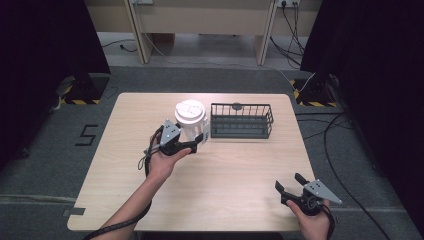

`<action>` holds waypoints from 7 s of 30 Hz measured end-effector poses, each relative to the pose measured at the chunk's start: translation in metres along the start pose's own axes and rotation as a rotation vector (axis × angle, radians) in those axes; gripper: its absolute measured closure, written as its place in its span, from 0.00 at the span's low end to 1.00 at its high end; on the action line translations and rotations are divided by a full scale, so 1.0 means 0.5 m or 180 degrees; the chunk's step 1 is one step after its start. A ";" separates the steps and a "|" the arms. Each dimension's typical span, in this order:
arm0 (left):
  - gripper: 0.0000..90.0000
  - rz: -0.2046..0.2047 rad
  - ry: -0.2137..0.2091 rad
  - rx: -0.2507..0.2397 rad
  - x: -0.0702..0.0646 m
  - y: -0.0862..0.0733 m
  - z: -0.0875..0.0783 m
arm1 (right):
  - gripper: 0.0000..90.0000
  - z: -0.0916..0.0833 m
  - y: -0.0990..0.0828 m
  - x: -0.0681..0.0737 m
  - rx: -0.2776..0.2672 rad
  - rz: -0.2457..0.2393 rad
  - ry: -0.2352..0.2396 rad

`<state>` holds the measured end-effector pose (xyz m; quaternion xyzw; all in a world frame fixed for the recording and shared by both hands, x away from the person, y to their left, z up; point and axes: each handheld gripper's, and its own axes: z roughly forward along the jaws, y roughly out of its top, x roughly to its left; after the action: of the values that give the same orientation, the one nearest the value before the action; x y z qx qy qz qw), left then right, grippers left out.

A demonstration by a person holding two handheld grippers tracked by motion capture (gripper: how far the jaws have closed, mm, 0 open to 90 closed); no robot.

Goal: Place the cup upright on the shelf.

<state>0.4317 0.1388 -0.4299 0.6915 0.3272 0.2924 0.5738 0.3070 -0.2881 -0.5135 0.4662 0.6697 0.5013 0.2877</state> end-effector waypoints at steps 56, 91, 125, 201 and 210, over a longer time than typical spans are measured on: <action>0.20 0.0081 -0.0132 -0.0039 -0.061 0.065 0.169 | 0.18 0.000 0.000 -0.001 0.0008 0.0004 0.0036; 0.20 0.0081 0.0006 0.0088 -0.068 0.109 0.309 | 0.18 0.001 0.001 0.000 0.0017 -0.0035 0.0048; 0.19 -0.0025 0.0136 0.0471 -0.084 0.044 0.390 | 0.18 0.001 0.001 0.000 0.0031 -0.0004 0.0083; 0.17 0.0126 -0.0016 0.0403 -0.042 0.042 0.128 | 0.18 0.002 0.001 0.004 0.0064 -0.0045 0.0054; 0.17 0.0125 0.0015 0.0403 -0.027 0.029 0.075 | 0.18 0.002 0.001 0.004 0.0058 -0.0054 0.0046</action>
<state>0.4544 0.1034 -0.4224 0.7320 0.3328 0.2840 0.5222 0.3073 -0.2858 -0.5132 0.4595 0.6803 0.4961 0.2828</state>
